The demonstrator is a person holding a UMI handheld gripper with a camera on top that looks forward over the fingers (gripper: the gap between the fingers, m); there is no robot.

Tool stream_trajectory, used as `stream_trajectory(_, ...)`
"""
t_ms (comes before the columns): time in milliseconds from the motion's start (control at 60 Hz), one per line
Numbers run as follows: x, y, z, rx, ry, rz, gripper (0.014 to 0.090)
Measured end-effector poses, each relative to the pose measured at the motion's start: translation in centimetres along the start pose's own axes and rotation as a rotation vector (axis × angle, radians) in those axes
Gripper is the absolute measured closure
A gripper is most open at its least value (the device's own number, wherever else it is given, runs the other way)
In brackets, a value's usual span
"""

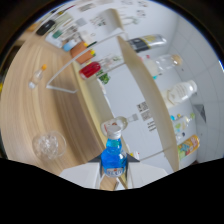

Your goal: Make me a cup of Mount Fuji.

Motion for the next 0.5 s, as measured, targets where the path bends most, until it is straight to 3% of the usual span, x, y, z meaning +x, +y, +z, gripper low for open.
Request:
stream_trajectory(133,3.7,0.5,-2.4,0.102,0.011,0.508,0.0687)
stream_trajectory(267,3.6,6.0,-2.5,0.045,0.007,0.883,0.0686)
stream_trajectory(500,-2.7,16.8,-0.1,-0.156,-0.056,1.142,0.0687)
